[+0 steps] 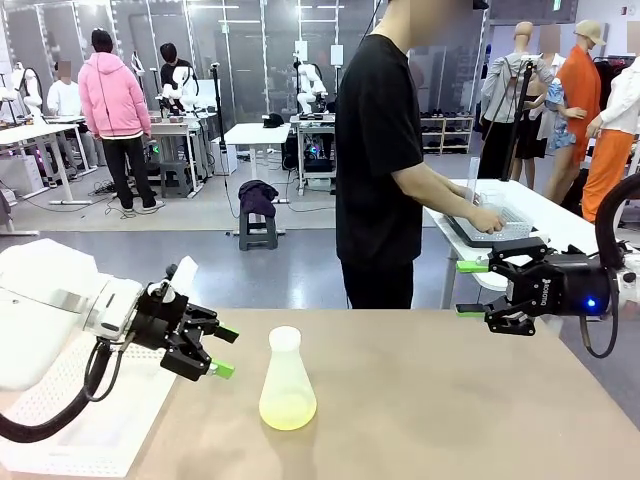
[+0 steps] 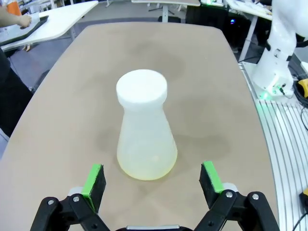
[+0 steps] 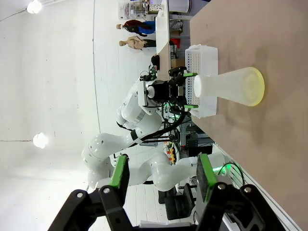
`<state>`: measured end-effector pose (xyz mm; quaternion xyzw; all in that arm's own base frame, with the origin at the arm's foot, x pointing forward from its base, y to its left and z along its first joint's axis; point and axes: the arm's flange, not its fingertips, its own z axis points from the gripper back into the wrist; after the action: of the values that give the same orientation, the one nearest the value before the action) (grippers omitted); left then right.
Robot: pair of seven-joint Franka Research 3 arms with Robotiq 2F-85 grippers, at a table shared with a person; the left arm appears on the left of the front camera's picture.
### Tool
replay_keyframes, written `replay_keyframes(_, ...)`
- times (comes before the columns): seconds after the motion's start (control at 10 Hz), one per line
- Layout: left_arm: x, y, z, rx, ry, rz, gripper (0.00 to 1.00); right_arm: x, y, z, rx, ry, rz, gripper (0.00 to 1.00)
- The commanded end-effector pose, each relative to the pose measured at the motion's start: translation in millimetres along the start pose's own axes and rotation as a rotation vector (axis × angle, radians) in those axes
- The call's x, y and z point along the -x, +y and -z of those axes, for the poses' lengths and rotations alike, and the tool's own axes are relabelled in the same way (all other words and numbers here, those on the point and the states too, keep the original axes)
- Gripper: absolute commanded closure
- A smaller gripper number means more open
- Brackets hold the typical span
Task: Prepare the solutions needed for the experiment.
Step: When the human places the Big flask in the center of the table, pick up the Big flask and place it in the left Organizing basket.
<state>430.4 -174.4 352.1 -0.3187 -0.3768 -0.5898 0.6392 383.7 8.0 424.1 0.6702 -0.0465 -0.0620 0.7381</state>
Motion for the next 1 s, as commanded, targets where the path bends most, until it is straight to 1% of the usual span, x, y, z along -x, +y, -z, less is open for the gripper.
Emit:
replay_keyframes(0.0, -2, -2, 0, 0.013, -0.011, 0.006, 0.00, 1, 0, 0, -0.004, 0.000, -0.003, 0.28)
replay_keyframes(0.3, 0, 0, 0, 0.001, -0.001, -0.001, 0.00, 1, 0, 0, -0.004, 0.000, -0.003, 0.28)
replay_keyframes(0.5, 0, 9, 20, 0.055, 0.001, 0.015, 0.00, 1, 0, 0, -0.004, 0.000, -0.003, 0.28)
replay_keyframes(0.9, -2, 19, 38, 0.095, -0.012, 0.016, 0.00, 1, 0, 0, -0.004, 0.000, -0.003, 0.28)
